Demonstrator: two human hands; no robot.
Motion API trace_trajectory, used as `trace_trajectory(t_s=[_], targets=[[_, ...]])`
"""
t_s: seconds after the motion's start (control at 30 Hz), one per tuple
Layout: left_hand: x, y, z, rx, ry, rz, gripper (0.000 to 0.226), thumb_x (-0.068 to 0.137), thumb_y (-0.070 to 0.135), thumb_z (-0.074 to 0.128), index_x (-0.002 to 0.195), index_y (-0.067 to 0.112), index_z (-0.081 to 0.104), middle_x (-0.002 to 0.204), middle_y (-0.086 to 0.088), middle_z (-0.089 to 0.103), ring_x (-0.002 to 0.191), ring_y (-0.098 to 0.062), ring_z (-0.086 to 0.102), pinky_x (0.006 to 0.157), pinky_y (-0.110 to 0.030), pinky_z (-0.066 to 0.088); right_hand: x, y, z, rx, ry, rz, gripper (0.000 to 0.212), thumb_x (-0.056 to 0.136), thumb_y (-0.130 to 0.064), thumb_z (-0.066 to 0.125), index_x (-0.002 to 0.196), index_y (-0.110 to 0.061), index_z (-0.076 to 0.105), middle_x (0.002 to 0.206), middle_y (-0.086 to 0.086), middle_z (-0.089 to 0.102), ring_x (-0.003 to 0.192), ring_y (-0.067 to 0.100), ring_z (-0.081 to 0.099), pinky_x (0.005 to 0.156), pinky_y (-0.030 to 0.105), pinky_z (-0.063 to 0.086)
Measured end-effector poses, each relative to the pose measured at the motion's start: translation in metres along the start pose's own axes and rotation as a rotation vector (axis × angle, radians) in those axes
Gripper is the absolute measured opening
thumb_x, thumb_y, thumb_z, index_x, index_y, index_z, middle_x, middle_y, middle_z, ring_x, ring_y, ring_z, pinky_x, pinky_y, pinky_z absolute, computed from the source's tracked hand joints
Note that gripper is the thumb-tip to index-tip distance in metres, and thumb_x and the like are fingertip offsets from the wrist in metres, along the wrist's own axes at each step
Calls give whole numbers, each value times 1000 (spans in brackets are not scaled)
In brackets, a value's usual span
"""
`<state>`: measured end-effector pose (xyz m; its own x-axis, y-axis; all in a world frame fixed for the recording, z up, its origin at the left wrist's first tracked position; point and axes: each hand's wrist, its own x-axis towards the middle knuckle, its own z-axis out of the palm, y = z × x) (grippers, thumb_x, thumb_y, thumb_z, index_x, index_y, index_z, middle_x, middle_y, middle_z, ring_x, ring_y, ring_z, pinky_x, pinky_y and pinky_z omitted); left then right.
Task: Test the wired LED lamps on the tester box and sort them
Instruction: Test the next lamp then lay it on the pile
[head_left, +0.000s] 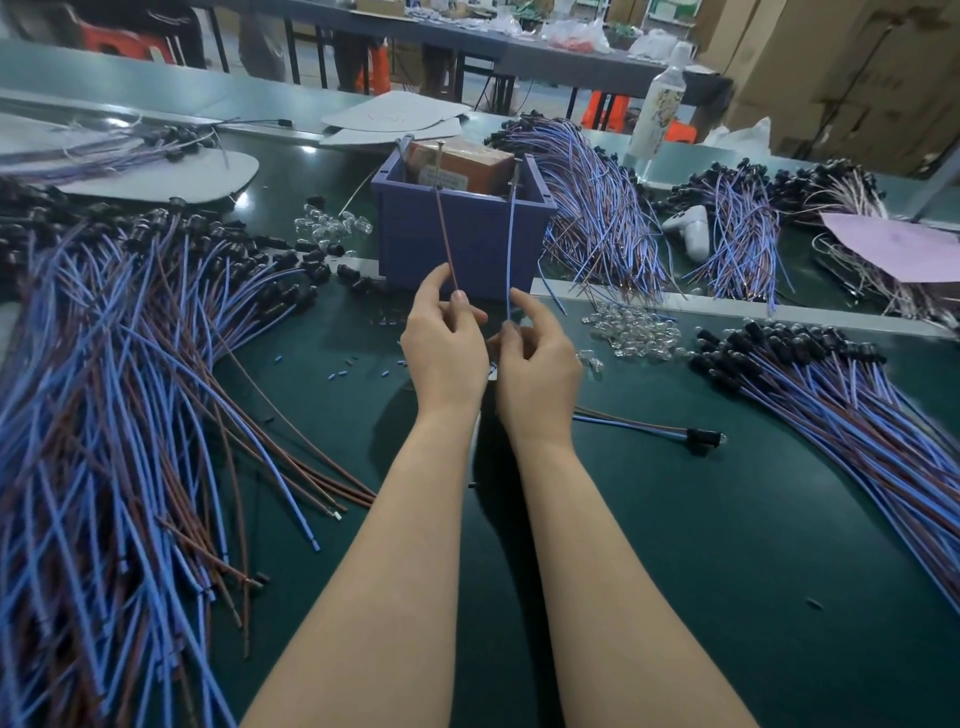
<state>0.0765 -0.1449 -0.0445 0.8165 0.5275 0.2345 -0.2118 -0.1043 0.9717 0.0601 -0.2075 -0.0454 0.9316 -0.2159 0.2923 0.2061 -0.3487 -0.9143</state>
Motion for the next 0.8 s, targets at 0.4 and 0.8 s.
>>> trace_trajectory(t_s=[0.4, 0.8], targets=[[9, 0, 0, -16, -4, 2, 34, 99, 11, 43, 133, 13, 50, 71, 6, 60, 54, 10, 54, 62, -6, 45, 1, -2, 2, -58, -7, -41, 34, 94, -8, 49, 125, -16, 60, 103, 9, 69, 92, 22, 63, 88, 34, 48], [8, 2, 0, -26, -22, -8, 35, 99, 11, 44, 133, 13, 49, 71, 6, 60, 61, 5, 56, 60, -4, 43, 1, -1, 2, -63, -8, -47, 33, 94, -9, 50, 123, -17, 61, 96, 5, 69, 87, 20, 63, 86, 33, 49]])
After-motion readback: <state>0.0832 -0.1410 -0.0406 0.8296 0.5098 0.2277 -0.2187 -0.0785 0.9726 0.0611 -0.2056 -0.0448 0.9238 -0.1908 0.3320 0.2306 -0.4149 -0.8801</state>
